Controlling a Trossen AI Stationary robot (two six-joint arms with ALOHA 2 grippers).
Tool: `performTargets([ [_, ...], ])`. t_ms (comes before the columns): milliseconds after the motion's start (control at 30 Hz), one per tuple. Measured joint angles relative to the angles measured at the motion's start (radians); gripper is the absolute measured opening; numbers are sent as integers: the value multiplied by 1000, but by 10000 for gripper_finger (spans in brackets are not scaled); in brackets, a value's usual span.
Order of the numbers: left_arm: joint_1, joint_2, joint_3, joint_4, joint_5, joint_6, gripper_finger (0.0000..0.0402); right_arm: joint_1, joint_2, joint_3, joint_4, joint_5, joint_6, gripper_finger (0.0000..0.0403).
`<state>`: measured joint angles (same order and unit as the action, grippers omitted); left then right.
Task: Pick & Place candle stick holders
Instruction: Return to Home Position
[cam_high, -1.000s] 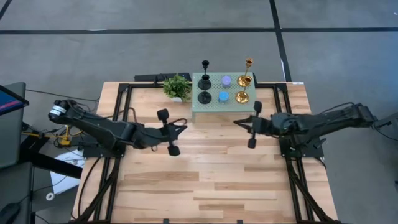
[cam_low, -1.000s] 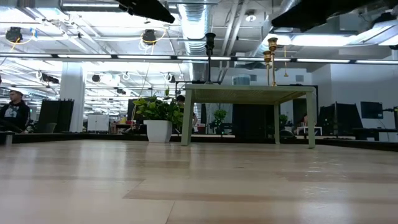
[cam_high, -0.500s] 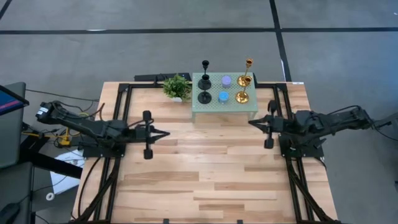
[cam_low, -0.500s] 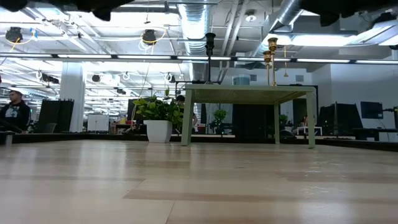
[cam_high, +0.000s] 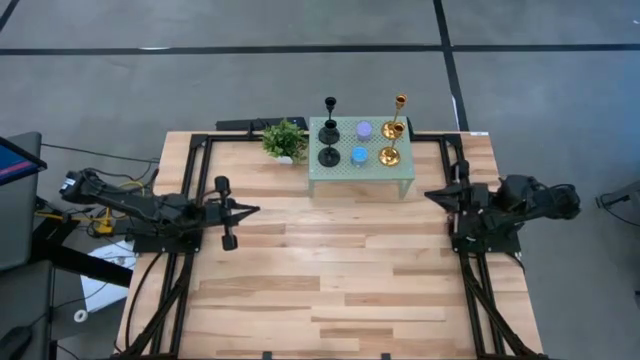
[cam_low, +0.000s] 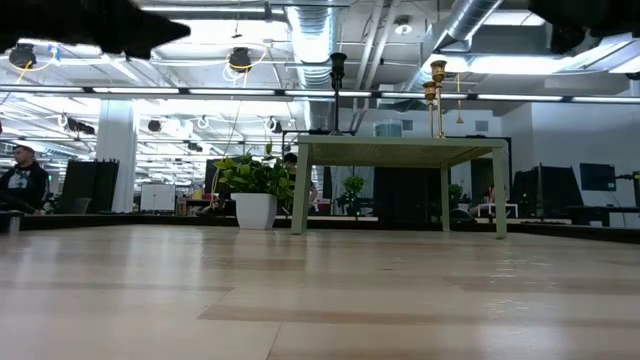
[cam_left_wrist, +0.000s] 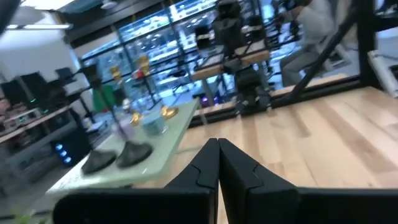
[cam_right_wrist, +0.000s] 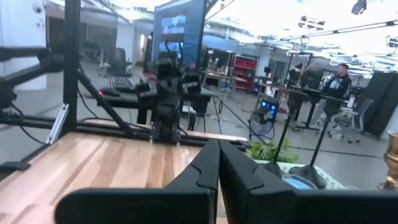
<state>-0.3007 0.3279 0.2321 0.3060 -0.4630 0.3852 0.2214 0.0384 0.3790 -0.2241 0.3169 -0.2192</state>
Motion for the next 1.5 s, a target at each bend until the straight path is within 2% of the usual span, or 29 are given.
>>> performTargets([
  [67, 4, -31, -25, -1, -6, -4, 5, 0, -36, -13, -12, -1, 7, 0],
  [300, 5, -109, -109, 5, 0, -70, 5, -2, -28, -42, -1, 46, 8, 0],
  [733, 5, -128, -227, 78, 20, -126, 5, -2, -35, -144, 80, 50, 27, 0],
  [867, 4, -121, -227, 77, 77, -136, 5, -2, -35, -154, 76, 44, 34, 0],
  [1000, 4, -122, -227, 79, 76, -109, 5, -2, -35, -154, 84, -4, 28, 0],
  [1133, 4, -153, -226, 85, 74, -78, 5, -1, -36, -154, 97, -6, 26, 0],
  [1233, 5, -192, -211, 75, 108, -76, 5, -1, -36, -148, 97, -31, 26, 0],
  [1333, 4, -232, -176, -17, 150, -75, 5, -1, -36, -133, 87, -82, 26, 0],
  [1500, 4, -299, -112, -211, 169, -134, 5, -1, -35, -104, 45, -84, 26, 0],
])
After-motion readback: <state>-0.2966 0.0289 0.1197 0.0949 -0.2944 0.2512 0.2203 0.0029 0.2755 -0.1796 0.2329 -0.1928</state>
